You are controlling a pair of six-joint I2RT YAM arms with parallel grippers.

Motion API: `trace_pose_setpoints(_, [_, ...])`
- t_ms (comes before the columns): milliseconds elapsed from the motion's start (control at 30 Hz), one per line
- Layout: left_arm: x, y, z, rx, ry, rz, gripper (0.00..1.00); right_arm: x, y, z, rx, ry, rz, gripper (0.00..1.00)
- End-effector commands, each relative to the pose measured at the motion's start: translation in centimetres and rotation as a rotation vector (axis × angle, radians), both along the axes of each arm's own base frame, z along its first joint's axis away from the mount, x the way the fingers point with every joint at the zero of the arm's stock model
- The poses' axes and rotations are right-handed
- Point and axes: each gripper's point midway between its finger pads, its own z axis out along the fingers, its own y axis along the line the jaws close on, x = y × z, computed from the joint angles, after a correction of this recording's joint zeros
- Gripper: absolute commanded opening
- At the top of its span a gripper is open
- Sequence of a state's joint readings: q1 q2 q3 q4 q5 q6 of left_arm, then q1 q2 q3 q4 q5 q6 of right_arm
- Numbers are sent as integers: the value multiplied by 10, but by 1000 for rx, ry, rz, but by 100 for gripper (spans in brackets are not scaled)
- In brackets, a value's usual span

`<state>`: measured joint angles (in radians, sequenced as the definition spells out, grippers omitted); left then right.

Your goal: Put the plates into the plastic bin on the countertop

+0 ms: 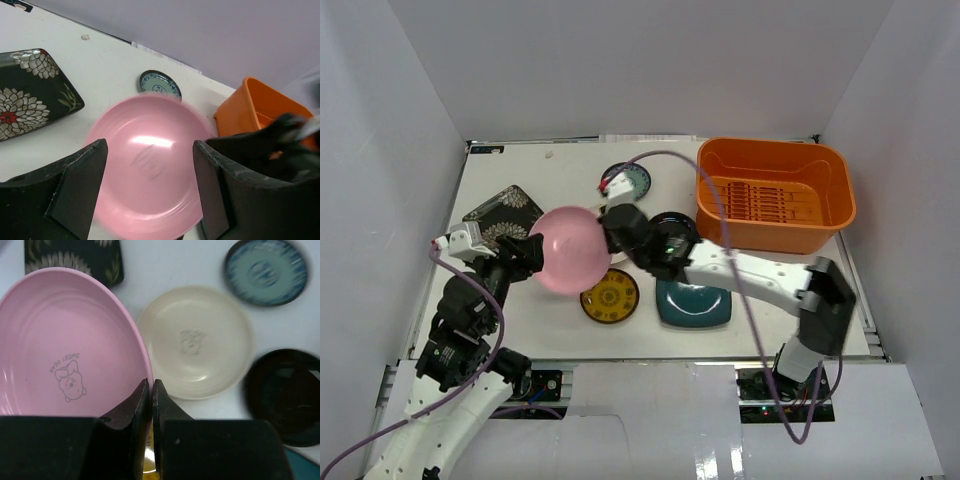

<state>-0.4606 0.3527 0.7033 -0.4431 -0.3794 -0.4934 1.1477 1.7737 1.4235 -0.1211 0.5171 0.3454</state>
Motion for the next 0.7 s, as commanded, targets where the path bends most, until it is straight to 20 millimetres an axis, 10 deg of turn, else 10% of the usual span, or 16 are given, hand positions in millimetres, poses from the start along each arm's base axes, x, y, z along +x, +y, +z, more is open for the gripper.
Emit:
trace_pose_setpoints(0, [-3,-10,12,-54,9,-42,79,44,-103,103,96,-219,-252,8])
trace_pose_setpoints(200, [26,-62,-65,-78,309,-179,85,94,-294,149,138,-317,-618,8])
trace_pose_setpoints(333, [53,-88,-113,-102,451,-199,85,119,-412,131,79,-283,-878,8])
trace_pose_setpoints(533, [88,-96,-177,-115,598,-86,85,146,-470,78,18,-159,-994,8])
trace_pose_setpoints(667, [102,-87,-209,-92,644,7,84,168,-475,47,32,-65,-965,8])
